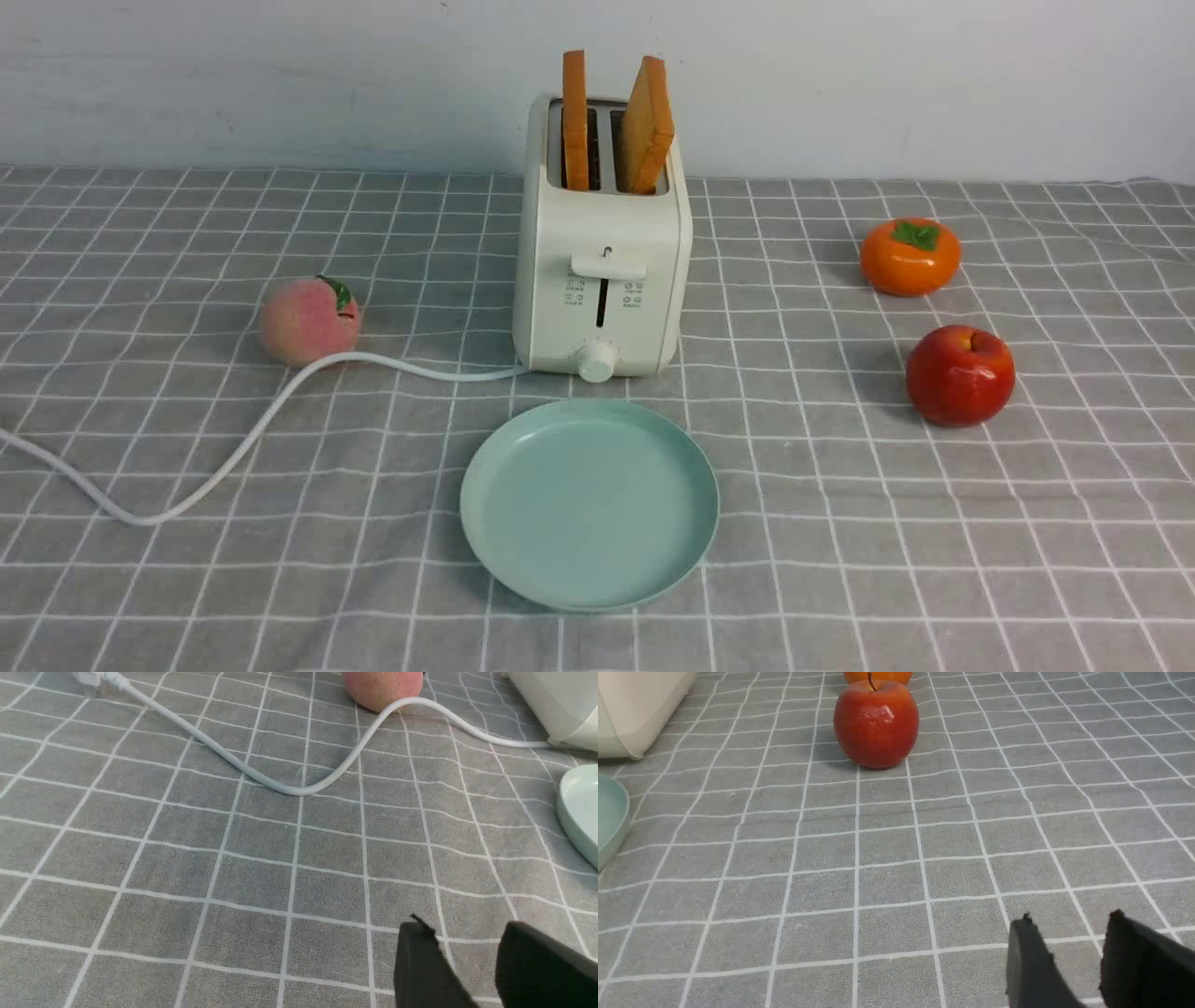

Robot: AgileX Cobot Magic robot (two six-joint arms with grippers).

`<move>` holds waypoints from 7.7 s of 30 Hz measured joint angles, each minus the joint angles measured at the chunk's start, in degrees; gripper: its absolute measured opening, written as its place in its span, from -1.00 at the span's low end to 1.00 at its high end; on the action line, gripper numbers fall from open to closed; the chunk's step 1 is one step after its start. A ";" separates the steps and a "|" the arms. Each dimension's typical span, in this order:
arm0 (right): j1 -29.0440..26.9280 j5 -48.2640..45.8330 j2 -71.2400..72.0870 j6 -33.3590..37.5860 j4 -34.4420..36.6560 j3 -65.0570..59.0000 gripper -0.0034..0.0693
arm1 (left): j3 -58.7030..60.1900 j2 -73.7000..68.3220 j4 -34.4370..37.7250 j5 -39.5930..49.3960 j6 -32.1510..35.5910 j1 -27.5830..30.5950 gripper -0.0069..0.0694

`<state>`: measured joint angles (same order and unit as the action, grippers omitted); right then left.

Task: Take toasted bread from bread machine on grey coffee table place on plate.
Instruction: 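Reach for a toast slice standing in the toaster with the left gripper, then place the slice of bread on the plate with the left gripper, then grasp the toast slice in the toaster and pull it up out of the slot with the right gripper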

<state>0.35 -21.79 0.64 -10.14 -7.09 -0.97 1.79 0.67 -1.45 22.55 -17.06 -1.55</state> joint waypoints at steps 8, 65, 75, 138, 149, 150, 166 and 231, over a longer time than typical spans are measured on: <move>0.00 0.00 0.00 0.00 0.00 0.00 -0.25 | 0.00 0.00 0.00 0.00 0.00 0.00 -0.19; 0.47 18.04 -1.96 -13.61 19.82 11.51 -0.42 | -12.62 -1.95 40.86 -35.26 3.28 0.00 -0.86; 0.51 -23.62 -32.91 -1.72 16.53 46.40 -0.96 | -40.25 -34.35 33.97 10.73 14.65 0.00 -0.86; 0.51 -32.30 -52.62 14.78 30.30 51.57 -0.82 | -120.68 -100.38 12.88 21.54 7.86 -17.63 -0.68; 0.51 -32.35 -52.62 14.79 30.43 51.57 -0.78 | -94.94 -84.25 15.57 28.26 4.88 -17.63 -0.68; 0.51 -32.43 -52.62 14.79 30.43 51.57 -0.77 | -90.62 -83.35 17.45 25.48 5.13 -17.63 -0.68; 0.51 -32.94 -52.62 16.67 30.22 51.57 -0.71 | -52.30 -88.48 96.47 -1.93 65.36 -17.63 -0.68; 14.29 -27.48 -140.72 18.08 45.94 147.95 0.38 | -51.44 -29.82 -7.39 35.01 -13.29 -17.63 -0.86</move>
<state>14.64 -49.27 -140.08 7.94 38.85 146.98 -49.65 -29.16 -8.84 57.55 -30.35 -19.18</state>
